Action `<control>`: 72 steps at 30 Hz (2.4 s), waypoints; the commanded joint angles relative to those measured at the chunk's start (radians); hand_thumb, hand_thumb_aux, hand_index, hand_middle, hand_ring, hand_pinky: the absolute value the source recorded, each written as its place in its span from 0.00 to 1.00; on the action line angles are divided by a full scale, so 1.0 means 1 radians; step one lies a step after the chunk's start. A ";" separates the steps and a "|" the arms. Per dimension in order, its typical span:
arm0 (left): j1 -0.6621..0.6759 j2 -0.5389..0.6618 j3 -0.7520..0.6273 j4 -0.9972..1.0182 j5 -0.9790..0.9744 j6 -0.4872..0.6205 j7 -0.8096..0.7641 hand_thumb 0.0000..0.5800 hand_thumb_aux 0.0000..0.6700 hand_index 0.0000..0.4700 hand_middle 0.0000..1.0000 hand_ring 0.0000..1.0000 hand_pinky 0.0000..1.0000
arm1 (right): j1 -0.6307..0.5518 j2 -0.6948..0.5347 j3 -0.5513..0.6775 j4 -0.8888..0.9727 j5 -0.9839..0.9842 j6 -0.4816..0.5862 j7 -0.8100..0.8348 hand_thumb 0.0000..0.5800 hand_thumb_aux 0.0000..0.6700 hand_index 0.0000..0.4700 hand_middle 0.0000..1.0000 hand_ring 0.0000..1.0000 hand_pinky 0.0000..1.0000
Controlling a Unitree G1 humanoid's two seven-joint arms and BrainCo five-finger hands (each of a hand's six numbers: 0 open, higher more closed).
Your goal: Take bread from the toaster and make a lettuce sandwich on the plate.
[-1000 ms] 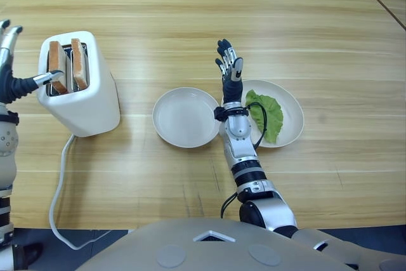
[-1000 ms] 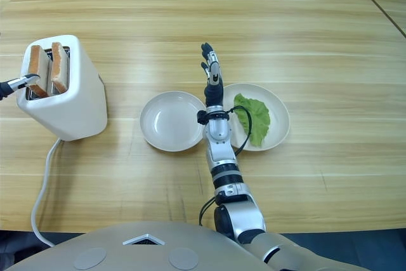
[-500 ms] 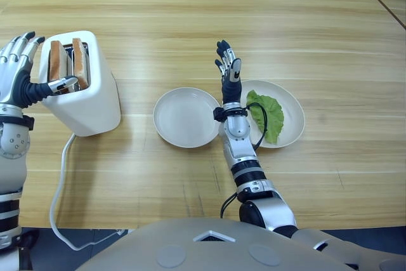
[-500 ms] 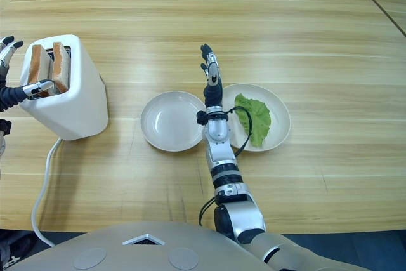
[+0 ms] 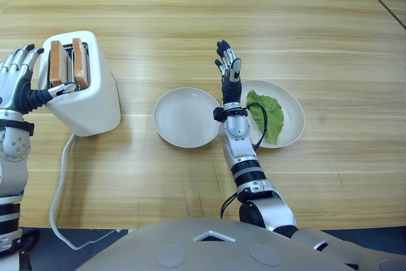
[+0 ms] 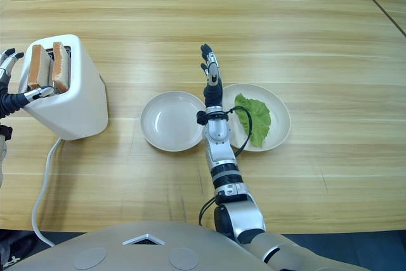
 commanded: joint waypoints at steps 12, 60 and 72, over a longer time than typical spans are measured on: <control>-0.027 -0.021 -0.068 0.099 -0.070 -0.038 -0.008 0.89 0.66 0.66 0.00 0.00 0.00 | 0.001 0.013 0.005 0.003 0.003 0.008 0.001 0.00 0.00 0.00 0.00 0.00 0.00; -0.105 -0.085 -0.064 0.097 -0.137 -0.134 0.142 1.00 1.00 1.00 0.00 0.00 0.00 | -0.011 0.016 0.011 0.031 0.002 -0.006 -0.010 0.00 0.00 0.00 0.00 0.00 0.00; -0.136 -0.087 0.015 0.012 -0.135 -0.163 0.212 1.00 1.00 1.00 0.00 0.00 0.00 | -0.016 0.022 0.012 0.043 0.003 -0.015 -0.017 0.00 0.00 0.00 0.00 0.00 0.00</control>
